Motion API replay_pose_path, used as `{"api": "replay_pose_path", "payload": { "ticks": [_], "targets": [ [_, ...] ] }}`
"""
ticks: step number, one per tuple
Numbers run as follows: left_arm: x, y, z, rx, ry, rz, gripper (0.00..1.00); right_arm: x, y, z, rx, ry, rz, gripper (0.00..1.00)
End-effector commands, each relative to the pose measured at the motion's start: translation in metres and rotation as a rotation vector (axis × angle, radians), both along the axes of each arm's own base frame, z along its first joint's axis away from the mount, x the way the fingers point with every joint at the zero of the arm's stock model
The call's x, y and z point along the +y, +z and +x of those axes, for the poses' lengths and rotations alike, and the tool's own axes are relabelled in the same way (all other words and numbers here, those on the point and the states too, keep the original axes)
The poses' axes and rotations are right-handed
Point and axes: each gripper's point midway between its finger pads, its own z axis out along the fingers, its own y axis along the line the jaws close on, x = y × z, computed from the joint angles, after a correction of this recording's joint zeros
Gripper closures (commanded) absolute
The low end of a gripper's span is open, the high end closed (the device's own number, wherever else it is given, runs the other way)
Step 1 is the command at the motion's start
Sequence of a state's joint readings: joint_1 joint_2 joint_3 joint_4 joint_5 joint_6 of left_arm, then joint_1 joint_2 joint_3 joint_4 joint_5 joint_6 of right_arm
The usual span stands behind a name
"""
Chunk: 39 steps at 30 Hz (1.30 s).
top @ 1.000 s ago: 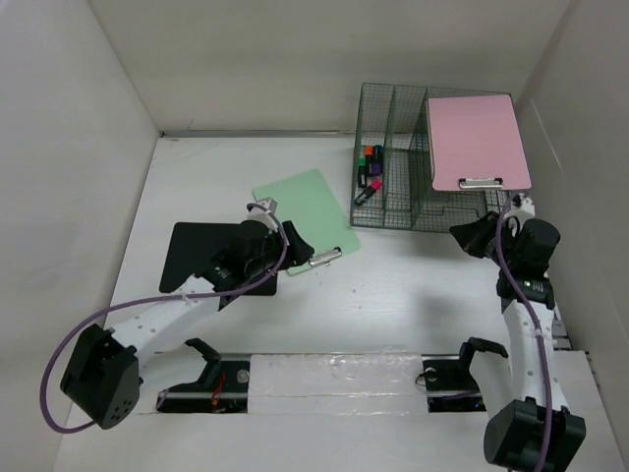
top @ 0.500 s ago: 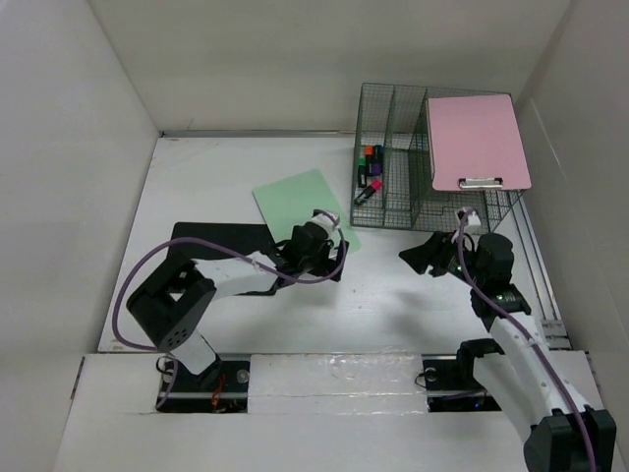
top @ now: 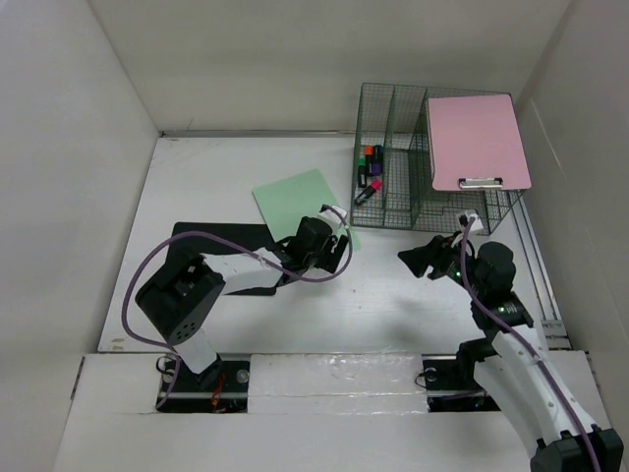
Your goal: Organize the desk
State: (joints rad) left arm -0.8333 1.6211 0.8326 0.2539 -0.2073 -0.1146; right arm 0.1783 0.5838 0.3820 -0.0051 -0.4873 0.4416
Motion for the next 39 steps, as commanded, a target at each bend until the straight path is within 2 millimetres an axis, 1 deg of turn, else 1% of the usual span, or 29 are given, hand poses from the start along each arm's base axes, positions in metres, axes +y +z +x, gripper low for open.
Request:
{"api": "replay_pose_path", "payload": {
  "ticks": [1, 4, 5, 9, 10, 11, 12, 13, 14, 15, 16, 17, 18, 19, 20, 21, 24, 26, 27, 28, 29, 30, 31, 32, 35, 36, 37, 38, 39],
  "targets": [
    [-0.013, -0.003, 0.002, -0.019, -0.085, 0.010, 0.31, 0.000, 0.013, 0.005, -0.061, -0.008, 0.003, 0.36],
    [-0.015, -0.016, -0.004, 0.026, -0.116, 0.026, 0.36, 0.001, 0.012, 0.008, -0.058, -0.010, 0.003, 0.36],
    [-0.015, -0.019, -0.006, 0.040, -0.115, 0.025, 0.36, 0.001, 0.011, 0.009, -0.054, -0.010, 0.003, 0.36],
    [-0.012, -0.030, -0.017, 0.057, -0.111, 0.041, 0.30, 0.002, 0.009, 0.012, -0.050, -0.010, 0.006, 0.36],
    [-0.011, -0.030, -0.016, 0.056, -0.105, 0.040, 0.30, 0.002, 0.009, 0.014, -0.051, -0.011, 0.007, 0.36],
    [-0.008, -0.035, -0.016, 0.058, -0.095, 0.055, 0.31, 0.002, 0.008, 0.014, -0.044, -0.011, 0.009, 0.36],
    [-0.005, -0.039, -0.012, 0.063, -0.070, 0.084, 0.34, 0.003, 0.008, 0.015, -0.044, -0.008, 0.009, 0.36],
    [-0.004, -0.045, -0.013, 0.074, -0.070, 0.095, 0.34, 0.003, 0.008, 0.015, -0.044, -0.008, 0.009, 0.36],
    [-0.004, -0.046, -0.011, 0.078, -0.063, 0.103, 0.37, 0.003, 0.007, 0.016, -0.041, -0.008, 0.009, 0.36],
    [-0.007, -0.047, -0.010, 0.082, -0.063, 0.103, 0.52, 0.003, 0.006, 0.016, -0.041, -0.011, 0.007, 0.36],
    [-0.005, -0.053, -0.012, 0.101, -0.064, 0.118, 0.58, 0.002, 0.006, 0.017, -0.039, -0.017, 0.005, 0.36],
    [-0.004, -0.057, -0.014, 0.112, -0.064, 0.121, 0.70, 0.001, 0.006, 0.017, -0.041, -0.023, 0.005, 0.36],
    [-0.004, -0.059, -0.016, 0.123, -0.064, 0.120, 0.78, 0.000, 0.007, 0.018, -0.045, -0.028, 0.001, 0.36],
    [-0.005, -0.060, -0.018, 0.132, -0.065, 0.113, 0.88, -0.004, 0.005, 0.020, -0.041, -0.054, -0.006, 0.36],
    [-0.004, -0.061, -0.019, 0.135, -0.062, 0.111, 0.91, -0.006, 0.006, 0.021, -0.039, -0.067, -0.009, 0.36],
    [-0.003, -0.061, -0.020, 0.139, -0.061, 0.111, 1.00, -0.006, 0.008, 0.021, -0.047, -0.071, -0.011, 0.36],
    [-0.003, -0.060, -0.025, 0.145, -0.057, 0.110, 1.00, -0.009, 0.011, 0.022, -0.057, -0.087, -0.019, 0.36],
    [-0.009, -0.048, -0.031, 0.129, -0.064, 0.085, 1.00, -0.008, 0.009, 0.020, -0.047, -0.077, -0.018, 0.36],
    [-0.010, -0.046, -0.034, 0.127, -0.071, 0.084, 1.00, -0.009, 0.006, 0.022, -0.041, -0.088, -0.021, 0.35],
    [-0.011, -0.033, -0.034, 0.108, -0.068, 0.059, 1.00, -0.007, 0.005, 0.022, -0.032, -0.079, -0.013, 0.35],
    [-0.015, -0.027, -0.036, 0.097, -0.077, 0.044, 1.00, -0.007, 0.002, 0.023, -0.024, -0.077, -0.008, 0.33],
    [-0.015, -0.025, -0.039, 0.101, -0.086, 0.027, 1.00, -0.005, -0.001, 0.023, -0.018, -0.074, -0.002, 0.33],
    [-0.018, -0.015, -0.038, 0.084, -0.088, 0.001, 1.00, -0.001, -0.001, 0.023, -0.019, -0.059, 0.009, 0.32],
    [-0.018, -0.012, -0.038, 0.081, -0.087, -0.005, 1.00, 0.000, -0.005, 0.024, -0.003, -0.058, 0.008, 0.32],
    [-0.018, -0.015, -0.042, 0.113, -0.088, 0.000, 1.00, -0.002, -0.003, 0.027, -0.004, -0.070, 0.007, 0.33],
    [-0.020, -0.016, -0.044, 0.121, -0.096, -0.005, 0.97, -0.003, -0.001, 0.027, -0.011, -0.078, 0.007, 0.33],
    [-0.019, -0.020, -0.044, 0.128, -0.096, 0.001, 0.96, -0.003, 0.001, 0.027, -0.018, -0.083, 0.004, 0.33],
    [-0.021, -0.023, -0.046, 0.134, -0.106, -0.003, 0.96, -0.004, 0.007, 0.025, -0.039, -0.088, 0.009, 0.33],
    [-0.022, -0.026, -0.046, 0.136, -0.110, -0.005, 0.98, -0.004, 0.010, 0.026, -0.050, -0.092, 0.010, 0.33]
  ]
}}
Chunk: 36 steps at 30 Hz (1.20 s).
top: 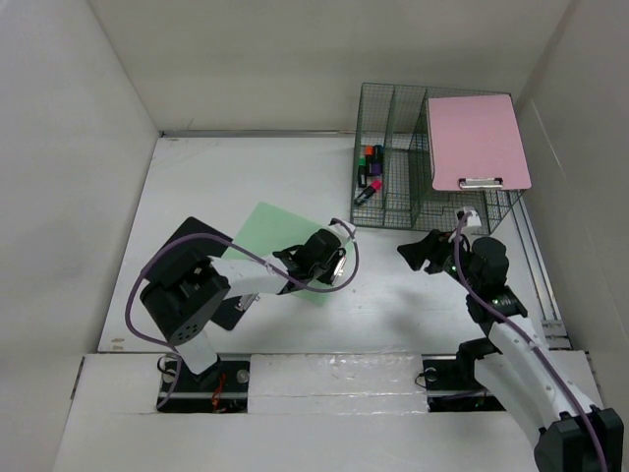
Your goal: Organize the desk
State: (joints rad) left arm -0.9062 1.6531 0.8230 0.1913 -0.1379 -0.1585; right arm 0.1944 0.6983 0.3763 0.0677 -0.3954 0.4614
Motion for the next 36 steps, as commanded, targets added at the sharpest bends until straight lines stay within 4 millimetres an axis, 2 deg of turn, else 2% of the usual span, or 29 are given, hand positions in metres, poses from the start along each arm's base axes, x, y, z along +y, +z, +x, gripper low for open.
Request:
{"api": "replay_pose_path", "payload": {
  "ticks": [1, 5, 6, 7, 10, 11, 13, 14, 15, 18, 19, 20, 21, 22, 23, 25, 26, 27, 28, 31, 32, 33, 35, 36],
  "targets": [
    [-0.004, -0.007, -0.006, 0.032, -0.018, -0.011, 0.98, 0.000, 0.028, 0.004, -0.105, -0.021, 0.022, 0.33],
    [-0.002, -0.027, -0.007, 0.066, -0.018, 0.029, 0.91, 0.000, 0.028, 0.004, -0.102, -0.011, 0.010, 0.33],
    [-0.001, -0.029, -0.006, 0.062, -0.010, 0.036, 0.82, 0.001, 0.025, 0.004, -0.091, -0.008, 0.008, 0.33],
    [0.001, -0.033, -0.006, 0.067, -0.008, 0.045, 0.78, 0.002, 0.024, 0.003, -0.085, -0.003, 0.010, 0.33],
    [0.002, -0.034, -0.002, 0.059, 0.010, 0.063, 0.73, 0.004, 0.022, 0.003, -0.082, 0.006, 0.018, 0.33],
    [0.004, -0.035, 0.000, 0.054, 0.018, 0.077, 0.74, 0.003, 0.023, 0.003, -0.082, 0.005, 0.018, 0.33],
    [0.005, -0.036, 0.000, 0.042, 0.025, 0.104, 0.95, 0.003, 0.024, 0.004, -0.087, -0.001, 0.018, 0.33],
    [0.007, -0.037, 0.002, 0.036, 0.036, 0.117, 1.00, 0.002, 0.024, 0.005, -0.087, -0.003, 0.014, 0.33],
    [0.005, -0.035, 0.000, 0.033, 0.029, 0.117, 1.00, 0.002, 0.024, 0.005, -0.089, -0.006, 0.014, 0.33],
    [0.000, -0.022, 0.002, 0.016, 0.031, 0.082, 1.00, 0.002, 0.019, 0.006, -0.077, -0.009, 0.008, 0.33],
    [-0.004, 0.000, 0.005, -0.014, 0.035, 0.035, 1.00, 0.004, 0.011, 0.007, -0.056, 0.002, 0.009, 0.32],
    [-0.004, 0.000, 0.005, -0.014, 0.035, 0.034, 1.00, 0.004, 0.014, 0.007, -0.064, 0.002, 0.014, 0.32],
    [-0.007, 0.019, 0.006, -0.041, 0.038, -0.010, 1.00, 0.007, 0.012, 0.006, -0.059, 0.021, 0.023, 0.30],
    [-0.009, 0.028, 0.006, -0.051, 0.029, -0.037, 1.00, 0.010, 0.002, 0.006, -0.028, 0.034, 0.025, 0.26],
    [-0.011, 0.035, 0.005, -0.057, 0.025, -0.060, 1.00, 0.012, 0.005, 0.008, -0.037, 0.041, 0.042, 0.24],
    [-0.018, 0.060, -0.001, -0.076, 0.003, -0.128, 1.00, 0.024, 0.000, 0.008, -0.012, 0.072, 0.064, 0.19],
    [-0.019, 0.060, -0.002, -0.073, -0.002, -0.131, 1.00, 0.029, -0.001, 0.006, -0.008, 0.089, 0.071, 0.16],
    [-0.022, 0.068, -0.006, -0.081, -0.014, -0.150, 1.00, 0.032, -0.002, 0.008, -0.003, 0.077, 0.071, 0.14],
    [-0.022, 0.069, -0.007, -0.077, -0.014, -0.158, 1.00, 0.045, -0.003, 0.003, 0.000, 0.109, 0.075, 0.10],
    [-0.030, 0.078, -0.017, -0.070, -0.037, -0.194, 1.00, 0.064, -0.006, 0.003, 0.020, 0.121, 0.099, 0.05],
    [-0.031, 0.079, -0.018, -0.071, -0.044, -0.207, 1.00, 0.079, -0.002, -0.002, 0.017, 0.155, 0.133, 0.05],
    [-0.032, 0.083, -0.019, -0.071, -0.048, -0.223, 1.00, 0.085, -0.011, -0.002, 0.044, 0.159, 0.137, 0.05],
    [-0.034, 0.083, -0.022, -0.060, -0.058, -0.235, 1.00, 0.102, -0.005, -0.004, 0.039, 0.188, 0.188, 0.04],
    [-0.034, 0.085, -0.023, -0.060, -0.061, -0.241, 1.00, 0.106, -0.016, -0.003, 0.067, 0.187, 0.187, 0.05]
  ]
}}
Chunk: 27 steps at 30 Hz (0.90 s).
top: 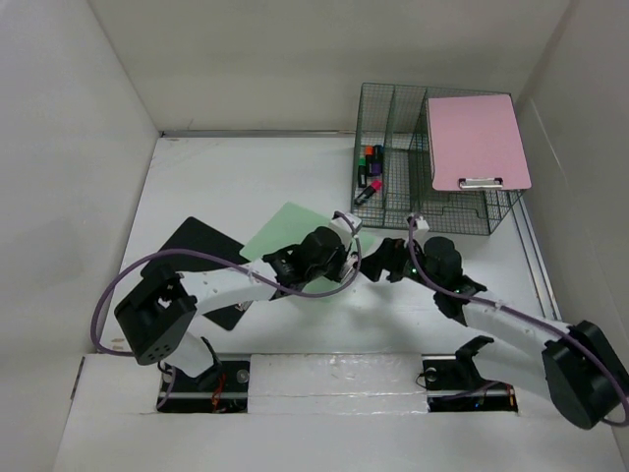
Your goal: Organize the desk
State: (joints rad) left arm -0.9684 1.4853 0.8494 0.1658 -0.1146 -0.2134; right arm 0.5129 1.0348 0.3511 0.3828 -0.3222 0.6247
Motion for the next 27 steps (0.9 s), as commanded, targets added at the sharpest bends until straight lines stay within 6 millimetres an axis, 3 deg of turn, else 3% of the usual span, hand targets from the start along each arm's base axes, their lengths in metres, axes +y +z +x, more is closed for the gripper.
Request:
{"api": "replay_pose_path", "payload": {
  "ticks": [1, 7, 15, 21, 27],
  "targets": [
    [-0.006, 0.015, -0.006, 0.003, -0.023, -0.068, 1.00, 0.019, 0.021, 0.013, -0.058, -0.030, 0.120, 0.06],
    [-0.007, 0.026, -0.016, 0.009, -0.043, -0.113, 1.00, 0.025, 0.012, 0.021, -0.017, -0.081, 0.195, 0.20],
    [-0.006, 0.035, -0.025, 0.005, -0.055, -0.149, 1.00, 0.026, 0.007, 0.022, 0.019, -0.153, 0.230, 0.29],
    [-0.006, 0.035, -0.027, 0.009, -0.063, -0.159, 1.00, 0.040, 0.004, 0.015, 0.048, -0.123, 0.257, 0.48],
    [0.000, 0.044, -0.022, -0.026, -0.022, -0.180, 1.00, 0.051, 0.006, 0.009, 0.067, -0.083, 0.281, 0.49]
  ]
}}
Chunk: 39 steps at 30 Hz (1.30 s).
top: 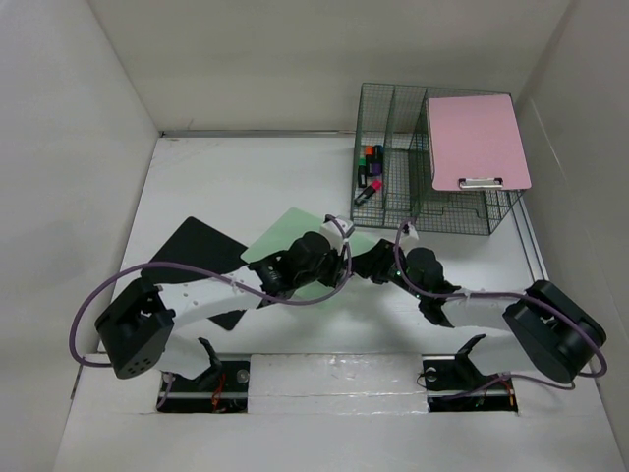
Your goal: Organize the desk
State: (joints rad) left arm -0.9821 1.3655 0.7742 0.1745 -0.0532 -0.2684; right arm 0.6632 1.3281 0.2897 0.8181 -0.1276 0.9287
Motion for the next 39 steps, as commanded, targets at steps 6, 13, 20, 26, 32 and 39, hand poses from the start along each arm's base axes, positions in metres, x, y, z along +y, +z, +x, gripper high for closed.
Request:
{"api": "replay_pose_path", "payload": {
  "ticks": [6, 13, 20, 26, 32, 39],
  "targets": [
    [0.000, 0.040, 0.000, -0.066, 0.025, -0.123, 1.00, 0.007, 0.032, 0.001, -0.081, -0.012, 0.077, 0.93],
    [0.017, 0.111, -0.012, -0.131, 0.038, -0.288, 0.48, 0.002, 0.096, 0.002, -0.220, -0.044, 0.057, 1.00],
    [0.081, 0.200, -0.022, -0.285, 0.199, -0.509, 0.20, -0.004, 0.170, 0.009, -0.363, -0.092, 0.069, 1.00],
    [0.144, 0.242, -0.029, -0.373, 0.381, -0.679, 0.01, -0.024, 0.247, 0.037, -0.512, -0.185, 0.070, 1.00],
    [0.163, 0.233, -0.025, -0.331, 0.495, -0.695, 0.01, -0.086, 0.327, 0.064, -0.673, -0.298, 0.195, 1.00],
    [0.145, 0.217, -0.024, -0.289, 0.448, -0.658, 0.01, -0.205, 0.358, 0.060, -0.743, -0.648, 0.244, 1.00]
  ]
}}
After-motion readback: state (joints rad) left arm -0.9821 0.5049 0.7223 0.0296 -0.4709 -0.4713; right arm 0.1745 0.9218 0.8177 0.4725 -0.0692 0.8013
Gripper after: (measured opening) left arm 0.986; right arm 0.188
